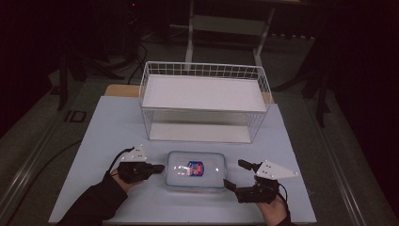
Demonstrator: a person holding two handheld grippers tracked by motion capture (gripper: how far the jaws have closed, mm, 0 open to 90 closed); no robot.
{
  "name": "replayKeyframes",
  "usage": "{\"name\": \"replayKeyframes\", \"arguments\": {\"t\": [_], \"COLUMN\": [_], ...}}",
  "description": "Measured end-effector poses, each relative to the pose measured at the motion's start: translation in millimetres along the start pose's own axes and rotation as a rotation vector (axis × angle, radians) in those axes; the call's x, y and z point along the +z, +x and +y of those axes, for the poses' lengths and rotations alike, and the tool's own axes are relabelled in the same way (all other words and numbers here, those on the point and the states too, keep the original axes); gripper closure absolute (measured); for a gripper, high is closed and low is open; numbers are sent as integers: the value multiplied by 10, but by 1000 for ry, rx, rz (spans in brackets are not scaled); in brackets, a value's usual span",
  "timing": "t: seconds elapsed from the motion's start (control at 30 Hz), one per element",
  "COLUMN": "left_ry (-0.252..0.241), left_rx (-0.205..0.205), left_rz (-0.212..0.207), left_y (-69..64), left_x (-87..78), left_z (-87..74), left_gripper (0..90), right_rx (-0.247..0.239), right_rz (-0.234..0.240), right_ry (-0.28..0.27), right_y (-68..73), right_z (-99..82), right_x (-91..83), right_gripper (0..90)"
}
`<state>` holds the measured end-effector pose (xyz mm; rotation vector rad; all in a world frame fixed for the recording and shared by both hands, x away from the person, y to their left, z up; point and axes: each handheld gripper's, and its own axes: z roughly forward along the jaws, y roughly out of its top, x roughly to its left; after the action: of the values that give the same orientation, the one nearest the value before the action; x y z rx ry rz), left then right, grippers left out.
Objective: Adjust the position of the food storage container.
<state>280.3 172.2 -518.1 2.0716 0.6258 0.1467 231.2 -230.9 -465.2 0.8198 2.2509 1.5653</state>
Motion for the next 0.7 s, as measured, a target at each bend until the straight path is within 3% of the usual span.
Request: {"name": "replayKeyframes", "arguments": {"t": [0.23,0.7], "left_ry": [3,4], "left_rx": [7,25], "left_rz": [-24,-67], "left_y": [-26,-92], "left_x": [144,339], "left_z": [93,242], "left_gripper": [897,894], "right_rx": [-9,-49], "right_rz": [-1,-74], "right_ry": [-10,-55], "right_y": [-14,-13], "right_z": [0,38], "right_x": [-5,-78], "right_gripper": [123,116]}}
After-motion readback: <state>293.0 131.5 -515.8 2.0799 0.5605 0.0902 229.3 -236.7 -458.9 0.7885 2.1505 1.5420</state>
